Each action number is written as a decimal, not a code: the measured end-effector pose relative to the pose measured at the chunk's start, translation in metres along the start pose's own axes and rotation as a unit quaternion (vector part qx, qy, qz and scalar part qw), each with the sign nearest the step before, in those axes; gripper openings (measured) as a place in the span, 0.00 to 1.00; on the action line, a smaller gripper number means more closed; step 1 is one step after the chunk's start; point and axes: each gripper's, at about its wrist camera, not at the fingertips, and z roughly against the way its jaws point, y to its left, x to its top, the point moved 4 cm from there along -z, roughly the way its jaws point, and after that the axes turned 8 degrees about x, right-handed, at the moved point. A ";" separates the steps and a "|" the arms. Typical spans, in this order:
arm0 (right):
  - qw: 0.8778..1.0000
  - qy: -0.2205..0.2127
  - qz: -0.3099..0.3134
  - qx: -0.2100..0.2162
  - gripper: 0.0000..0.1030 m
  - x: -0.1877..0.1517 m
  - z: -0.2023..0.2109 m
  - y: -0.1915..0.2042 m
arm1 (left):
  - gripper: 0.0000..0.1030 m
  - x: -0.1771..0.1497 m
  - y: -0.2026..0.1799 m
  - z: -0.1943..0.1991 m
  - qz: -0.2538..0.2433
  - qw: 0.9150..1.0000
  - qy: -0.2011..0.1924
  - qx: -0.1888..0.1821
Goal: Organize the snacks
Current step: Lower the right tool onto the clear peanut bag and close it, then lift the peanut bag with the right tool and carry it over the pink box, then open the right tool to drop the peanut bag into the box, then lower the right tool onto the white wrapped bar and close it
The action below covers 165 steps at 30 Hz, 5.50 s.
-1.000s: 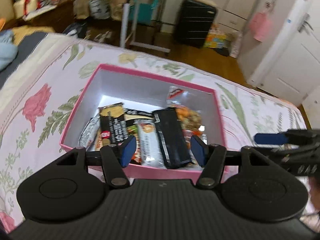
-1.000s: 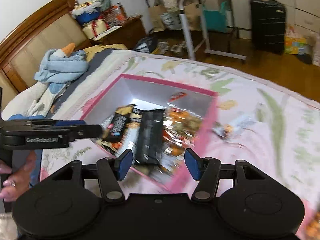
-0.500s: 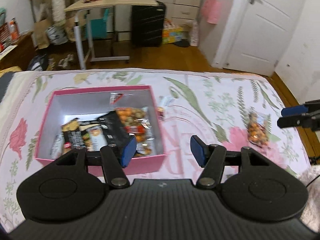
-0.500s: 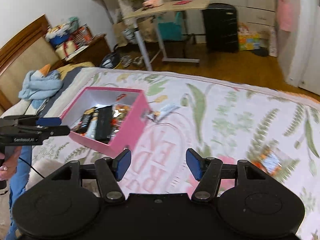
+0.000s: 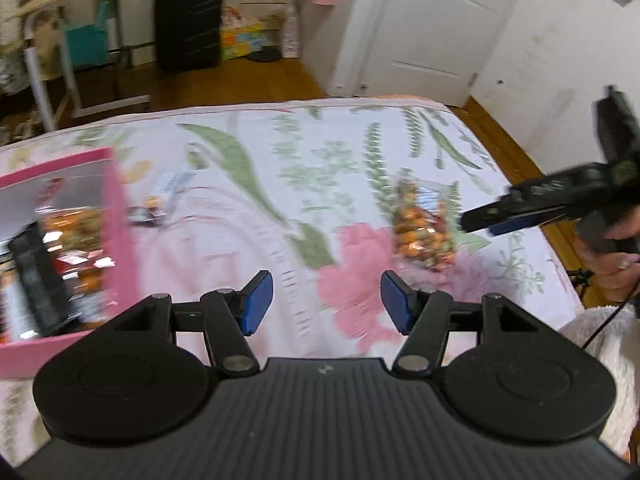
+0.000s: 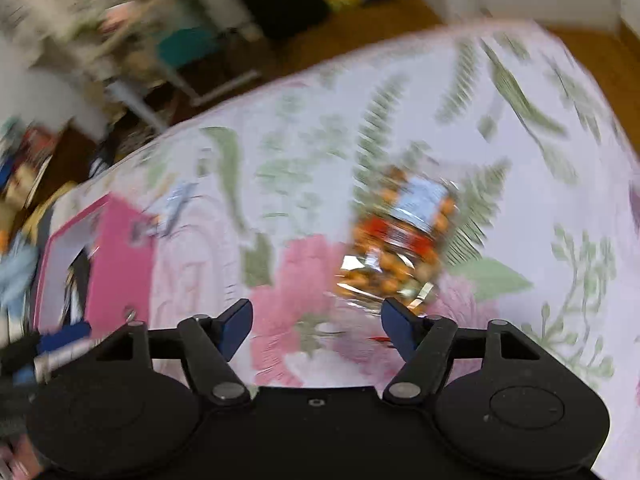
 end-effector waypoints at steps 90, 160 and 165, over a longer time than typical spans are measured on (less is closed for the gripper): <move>0.905 0.031 0.397 0.149 0.87 -0.085 -0.051 0.290 | 0.51 -0.053 0.071 0.084 0.099 0.987 -0.081 0.093; 0.930 0.006 0.285 0.234 0.64 0.099 -0.196 0.184 | 0.46 0.021 0.074 -0.125 0.232 0.923 -0.116 0.282; 0.920 0.033 0.311 0.236 0.62 0.115 -0.231 0.185 | 0.46 0.018 0.086 -0.149 0.254 0.915 -0.098 0.298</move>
